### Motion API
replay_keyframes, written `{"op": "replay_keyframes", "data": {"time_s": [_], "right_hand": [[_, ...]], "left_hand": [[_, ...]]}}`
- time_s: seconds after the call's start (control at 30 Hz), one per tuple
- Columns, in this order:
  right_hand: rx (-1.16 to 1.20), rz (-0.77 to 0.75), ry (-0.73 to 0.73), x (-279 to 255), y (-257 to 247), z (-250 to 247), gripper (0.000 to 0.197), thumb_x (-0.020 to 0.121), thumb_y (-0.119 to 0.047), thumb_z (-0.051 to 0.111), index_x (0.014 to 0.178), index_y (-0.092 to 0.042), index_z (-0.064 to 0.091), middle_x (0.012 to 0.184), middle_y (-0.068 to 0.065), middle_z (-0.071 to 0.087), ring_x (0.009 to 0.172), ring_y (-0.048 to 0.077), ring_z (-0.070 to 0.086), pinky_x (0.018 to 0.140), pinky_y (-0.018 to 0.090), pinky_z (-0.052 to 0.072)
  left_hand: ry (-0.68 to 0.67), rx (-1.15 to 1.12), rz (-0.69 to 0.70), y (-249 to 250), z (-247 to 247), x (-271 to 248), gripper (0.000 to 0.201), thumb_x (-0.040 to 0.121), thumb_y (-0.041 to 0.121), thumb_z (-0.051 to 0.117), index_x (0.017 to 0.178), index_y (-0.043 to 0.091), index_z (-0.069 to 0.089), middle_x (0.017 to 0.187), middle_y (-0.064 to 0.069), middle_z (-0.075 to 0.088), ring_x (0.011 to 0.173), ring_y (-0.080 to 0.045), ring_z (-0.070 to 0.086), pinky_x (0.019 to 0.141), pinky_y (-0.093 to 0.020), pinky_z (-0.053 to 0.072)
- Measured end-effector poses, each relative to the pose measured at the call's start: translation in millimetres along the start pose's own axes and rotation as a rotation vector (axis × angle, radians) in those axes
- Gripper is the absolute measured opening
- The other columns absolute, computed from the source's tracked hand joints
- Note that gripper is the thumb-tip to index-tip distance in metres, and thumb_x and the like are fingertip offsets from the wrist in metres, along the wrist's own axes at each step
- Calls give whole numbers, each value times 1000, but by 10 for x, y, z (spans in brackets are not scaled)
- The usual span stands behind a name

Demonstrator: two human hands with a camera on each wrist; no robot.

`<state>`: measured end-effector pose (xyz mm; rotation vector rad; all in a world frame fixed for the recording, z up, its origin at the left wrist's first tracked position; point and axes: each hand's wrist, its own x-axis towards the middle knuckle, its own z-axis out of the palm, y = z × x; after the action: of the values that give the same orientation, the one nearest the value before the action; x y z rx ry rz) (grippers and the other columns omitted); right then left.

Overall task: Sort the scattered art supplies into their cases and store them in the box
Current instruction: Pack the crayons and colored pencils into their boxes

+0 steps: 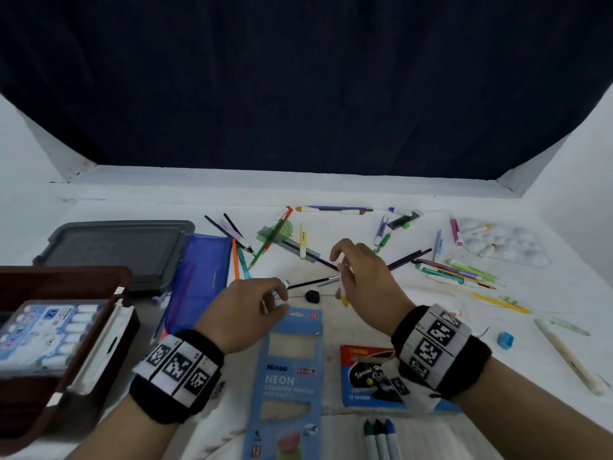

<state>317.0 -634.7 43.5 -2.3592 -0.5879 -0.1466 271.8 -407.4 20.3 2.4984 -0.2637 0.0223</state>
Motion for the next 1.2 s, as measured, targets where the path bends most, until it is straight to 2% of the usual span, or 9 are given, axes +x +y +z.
{"op": "replay_keyframes", "data": {"time_s": [0.1,0.2,0.33,0.5,0.63,0.7,0.83,1.1,1.2], "right_hand": [[27,23,48,-67,58,-150,12,98,-8,51,103,-19,53,84,2,56,65,10,55,59,25,48],[74,77,68,-125,114,-351,8,91,-16,68,93,-19,61,81,-6,64,68,3,56,58,11,41],[73,84,87,-89,212,-624,14,83,-18,77,78,-22,64,72,-4,66,67,13,60,59,18,47],[132,105,155,24,395,-858,16,87,-10,68,91,-24,61,72,-7,68,65,9,64,61,14,46],[213,157,151,155,539,-1026,14,89,-14,71,97,-22,61,71,-7,66,64,4,64,60,11,45],[212,165,157,194,606,-1088,12,91,-19,69,98,-21,60,73,-6,68,65,6,65,61,15,47],[212,217,152,189,742,-1161,15,94,-25,65,103,-25,54,73,-4,68,59,13,63,64,37,54],[153,203,69,107,862,-1166,17,94,-23,65,105,-26,53,69,-5,70,60,6,65,61,18,51],[160,185,71,29,826,-1164,17,94,-22,65,106,-26,54,69,-4,70,60,6,65,61,15,50]], "left_hand": [[84,-32,-7,72,14,134,13,91,41,66,86,31,61,57,4,58,56,-11,56,53,-25,46],[139,-43,-27,62,15,356,12,92,38,66,85,31,58,51,5,53,51,-9,52,52,-28,45],[181,-21,-51,-36,-77,890,13,92,39,65,96,29,57,66,5,62,60,-10,58,59,-29,47],[109,116,-263,-269,-115,1818,41,95,47,55,129,25,50,110,-4,63,97,-23,61,85,-33,48],[23,216,-380,-482,23,2431,44,98,43,53,134,19,50,134,-12,57,121,-30,54,99,-36,44],[-8,240,-400,-545,108,2657,37,98,37,53,129,17,53,135,-12,56,121,-31,53,96,-35,43],[-57,293,-429,-671,223,2966,32,93,31,63,122,18,56,129,-11,60,116,-31,56,88,-33,44],[-18,319,-382,-756,203,3045,21,90,21,67,111,17,66,124,-7,65,114,-29,59,93,-31,47],[60,274,-310,-568,63,2864,17,91,19,64,108,17,66,119,-9,66,107,-31,60,86,-30,45]]}}
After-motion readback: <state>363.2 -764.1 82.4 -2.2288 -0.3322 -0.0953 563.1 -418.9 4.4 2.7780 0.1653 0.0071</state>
